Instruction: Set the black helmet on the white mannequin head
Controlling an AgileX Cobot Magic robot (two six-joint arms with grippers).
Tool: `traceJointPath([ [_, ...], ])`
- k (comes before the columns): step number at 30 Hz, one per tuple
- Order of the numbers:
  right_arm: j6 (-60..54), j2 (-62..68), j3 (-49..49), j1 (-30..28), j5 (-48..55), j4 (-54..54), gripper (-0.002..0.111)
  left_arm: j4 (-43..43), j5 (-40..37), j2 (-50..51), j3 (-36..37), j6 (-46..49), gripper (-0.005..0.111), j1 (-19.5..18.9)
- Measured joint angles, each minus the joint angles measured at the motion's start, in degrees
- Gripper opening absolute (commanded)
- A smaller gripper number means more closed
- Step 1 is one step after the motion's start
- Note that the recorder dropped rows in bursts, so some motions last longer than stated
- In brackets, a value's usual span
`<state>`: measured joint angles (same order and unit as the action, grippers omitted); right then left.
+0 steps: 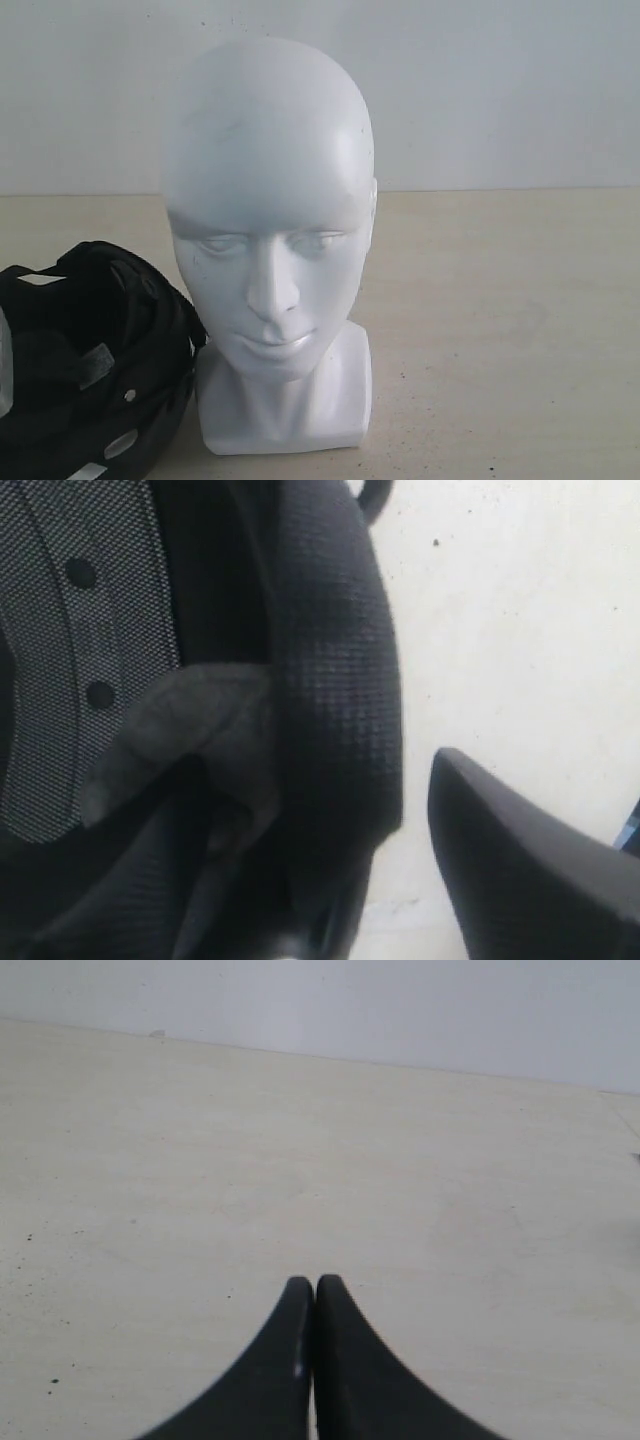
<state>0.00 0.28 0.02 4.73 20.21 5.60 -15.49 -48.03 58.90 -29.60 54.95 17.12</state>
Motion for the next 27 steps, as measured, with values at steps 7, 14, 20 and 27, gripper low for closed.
traceJointPath([
  [7, 0.0, 0.0, 0.0, 0.0, 0.0, 0.0, 0.0, 1.73, -1.25, -2.53, 0.0, -0.36, 0.06, 0.0],
  [14, 0.0, 0.0, 0.0, 0.0, 0.0, 0.0, 0.0, -3.73, 1.47, -2.69, 0.0, -3.03, 0.06, 0.0],
  [20, 0.0, 0.0, 0.0, 0.0, 0.0, 0.0, 0.0, -5.78, 1.71, -2.69, 0.0, -3.8, 0.06, 0.0],
  [27, 0.0, 0.0, 0.0, 0.0, 0.0, 0.0, 0.0, -0.56, -2.64, -2.69, -2.96, -5.48, 0.06, 0.0],
])
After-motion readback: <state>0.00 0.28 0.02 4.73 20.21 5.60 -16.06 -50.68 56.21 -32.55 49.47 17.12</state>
